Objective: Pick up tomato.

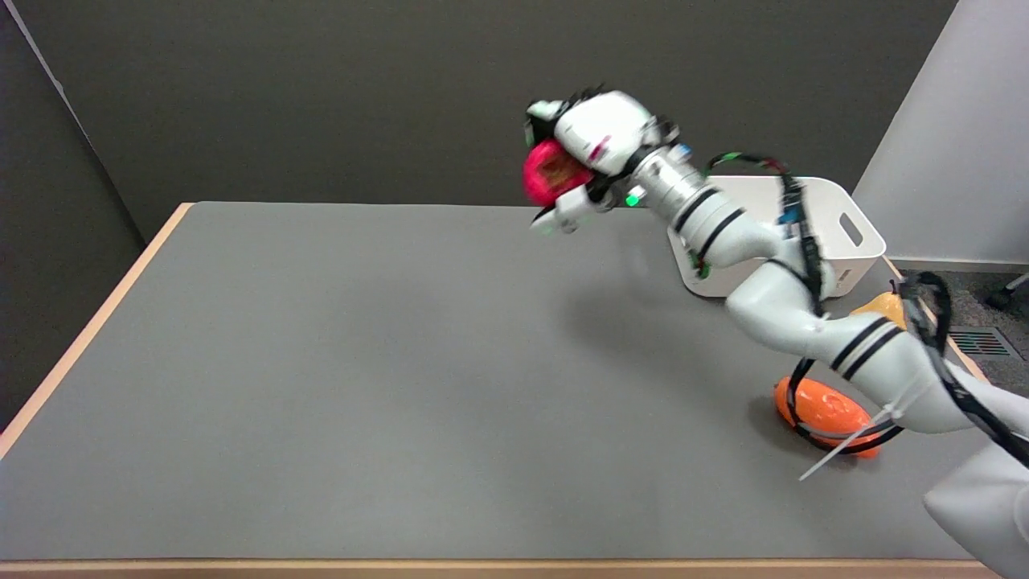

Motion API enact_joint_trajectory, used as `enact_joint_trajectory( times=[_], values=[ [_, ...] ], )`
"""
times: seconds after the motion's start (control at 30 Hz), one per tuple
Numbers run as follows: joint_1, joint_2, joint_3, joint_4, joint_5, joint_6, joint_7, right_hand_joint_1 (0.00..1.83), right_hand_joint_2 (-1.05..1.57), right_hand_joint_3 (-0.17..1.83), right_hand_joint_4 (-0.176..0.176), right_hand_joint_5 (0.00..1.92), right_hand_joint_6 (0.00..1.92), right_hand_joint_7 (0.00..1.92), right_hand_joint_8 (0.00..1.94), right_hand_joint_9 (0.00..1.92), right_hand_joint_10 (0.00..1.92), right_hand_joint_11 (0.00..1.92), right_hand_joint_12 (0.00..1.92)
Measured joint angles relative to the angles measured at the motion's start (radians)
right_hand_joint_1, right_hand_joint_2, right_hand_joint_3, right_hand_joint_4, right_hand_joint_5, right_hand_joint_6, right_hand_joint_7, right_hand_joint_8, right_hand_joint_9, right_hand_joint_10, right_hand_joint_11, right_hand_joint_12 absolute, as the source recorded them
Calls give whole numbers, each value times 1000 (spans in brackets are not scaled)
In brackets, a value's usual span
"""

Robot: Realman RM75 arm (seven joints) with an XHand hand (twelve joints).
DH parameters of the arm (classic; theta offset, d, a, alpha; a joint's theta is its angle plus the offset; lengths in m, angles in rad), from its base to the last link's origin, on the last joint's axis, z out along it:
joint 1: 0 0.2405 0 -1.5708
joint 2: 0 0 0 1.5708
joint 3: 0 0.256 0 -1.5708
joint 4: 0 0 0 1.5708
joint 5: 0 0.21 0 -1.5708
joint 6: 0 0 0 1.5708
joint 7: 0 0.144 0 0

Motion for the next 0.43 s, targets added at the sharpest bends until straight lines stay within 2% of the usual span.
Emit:
enact_joint_trajectory(
  times=[0.03,0.1,0.17,0.2,0.43],
  values=[
    [-14,7,39,18,-4,-8,-27,1329,1045,358,-119,632,1494,845,1282,822,1461,836,1921],
    [-35,17,96,42,-10,-22,-65,1342,1062,323,-126,626,1497,839,1286,808,1470,836,1921],
    [-56,26,153,60,-16,-37,-99,1198,1026,446,-53,643,1536,865,1325,829,1452,821,1921],
    [-69,32,186,69,-18,-47,-117,1166,1018,474,-37,648,1543,872,1332,835,1447,814,1921],
    [-136,57,358,82,-26,-103,-197,1166,1018,471,-35,652,1539,875,1326,841,1438,797,1901]
  ],
)
